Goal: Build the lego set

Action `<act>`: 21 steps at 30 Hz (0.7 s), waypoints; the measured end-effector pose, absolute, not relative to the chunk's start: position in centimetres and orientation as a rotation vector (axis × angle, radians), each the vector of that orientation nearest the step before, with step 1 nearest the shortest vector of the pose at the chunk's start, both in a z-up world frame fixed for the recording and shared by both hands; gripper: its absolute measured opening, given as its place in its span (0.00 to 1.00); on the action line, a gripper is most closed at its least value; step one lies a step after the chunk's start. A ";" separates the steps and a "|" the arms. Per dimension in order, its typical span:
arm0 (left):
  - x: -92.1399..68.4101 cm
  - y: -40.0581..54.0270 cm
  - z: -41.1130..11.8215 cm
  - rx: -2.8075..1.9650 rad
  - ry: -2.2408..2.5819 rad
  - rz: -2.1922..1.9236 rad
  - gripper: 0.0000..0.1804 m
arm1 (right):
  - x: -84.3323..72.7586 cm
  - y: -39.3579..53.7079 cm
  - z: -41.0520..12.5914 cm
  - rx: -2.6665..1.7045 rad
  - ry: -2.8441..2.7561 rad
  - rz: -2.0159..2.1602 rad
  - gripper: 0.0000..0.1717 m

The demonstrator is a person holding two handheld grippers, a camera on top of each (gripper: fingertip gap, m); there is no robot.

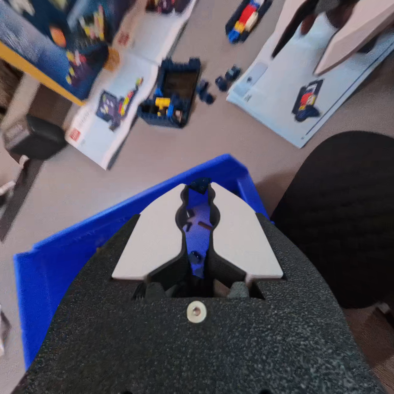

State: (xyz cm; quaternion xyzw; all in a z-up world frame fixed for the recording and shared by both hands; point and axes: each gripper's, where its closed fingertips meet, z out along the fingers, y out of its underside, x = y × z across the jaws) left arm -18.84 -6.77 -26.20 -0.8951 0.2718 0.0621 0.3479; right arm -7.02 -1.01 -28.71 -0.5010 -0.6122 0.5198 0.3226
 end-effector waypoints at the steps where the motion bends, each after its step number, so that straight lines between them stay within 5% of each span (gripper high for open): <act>1: -17.2 -6.6 -24.7 -2.214 0.772 0.180 0.09 | -7.0 -1.5 -28.0 -1.322 -1.579 1.472 0.23; 10: -7.1 -5.2 -25.6 -1.875 1.122 0.321 0.10 | -6.3 -4.4 -24.9 -1.353 -1.434 2.041 0.16; 13: -6.1 -4.5 -26.1 -1.866 1.122 0.279 0.10 | -6.4 -4.9 -25.7 -1.403 -1.486 2.049 0.15; 15: -5.3 -4.2 -26.4 -1.847 1.117 0.248 0.10 | -6.4 -5.0 -26.0 -1.418 -1.505 2.045 0.04; 21: -8.3 -4.1 -24.2 -1.898 0.920 0.259 0.13 | -6.8 -0.7 -26.9 -1.401 -1.465 1.583 0.03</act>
